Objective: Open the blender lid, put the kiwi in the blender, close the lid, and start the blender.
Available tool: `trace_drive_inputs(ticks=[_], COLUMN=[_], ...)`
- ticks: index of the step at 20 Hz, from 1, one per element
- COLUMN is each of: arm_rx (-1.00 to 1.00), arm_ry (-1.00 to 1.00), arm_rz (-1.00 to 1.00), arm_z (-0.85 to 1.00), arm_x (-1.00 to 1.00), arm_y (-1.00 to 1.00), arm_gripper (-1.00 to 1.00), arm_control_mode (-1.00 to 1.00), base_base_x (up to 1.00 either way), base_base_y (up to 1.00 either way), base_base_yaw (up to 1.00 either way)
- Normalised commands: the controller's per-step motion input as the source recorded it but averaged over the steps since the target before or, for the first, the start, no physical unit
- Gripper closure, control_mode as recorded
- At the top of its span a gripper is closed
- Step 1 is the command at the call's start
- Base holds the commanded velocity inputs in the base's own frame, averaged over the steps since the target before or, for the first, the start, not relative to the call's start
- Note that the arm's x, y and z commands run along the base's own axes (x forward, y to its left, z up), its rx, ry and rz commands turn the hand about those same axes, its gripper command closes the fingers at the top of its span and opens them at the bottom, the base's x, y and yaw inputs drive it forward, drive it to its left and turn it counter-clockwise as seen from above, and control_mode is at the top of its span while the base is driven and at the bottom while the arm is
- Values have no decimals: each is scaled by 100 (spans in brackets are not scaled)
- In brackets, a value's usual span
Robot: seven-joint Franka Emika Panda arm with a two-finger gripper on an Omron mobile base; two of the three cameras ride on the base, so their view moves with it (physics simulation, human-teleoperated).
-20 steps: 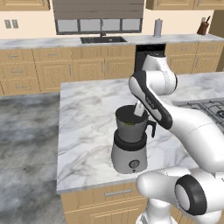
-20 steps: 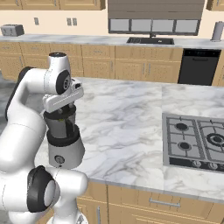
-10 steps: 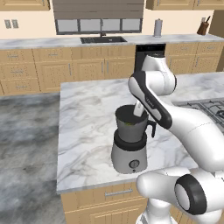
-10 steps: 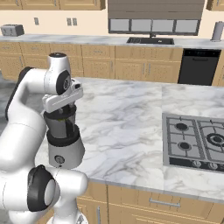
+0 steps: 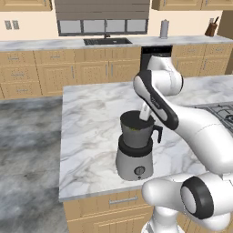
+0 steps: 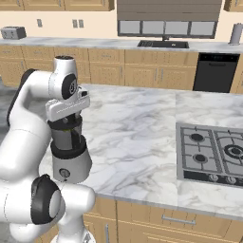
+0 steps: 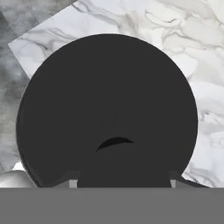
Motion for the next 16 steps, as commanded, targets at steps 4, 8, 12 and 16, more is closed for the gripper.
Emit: trace_drive_inputs(ticks=[4, 8, 12, 16], arm_rx=[0, 0, 0, 0], arm_ry=[0, -1, -15, -17], arm_rz=[0, 0, 0, 0], arm_z=[0, -3, -9, -13], arm_x=[-28, -15, 7, 25], arm_y=[0, 0, 0, 0], arm_gripper=[100, 100, 100, 100], arm_control_mode=[-100, -100, -100, -100], base_base_x=[0, 0, 0, 0], base_base_y=[0, 0, 0, 0], base_base_yaw=[0, 0, 0, 0])
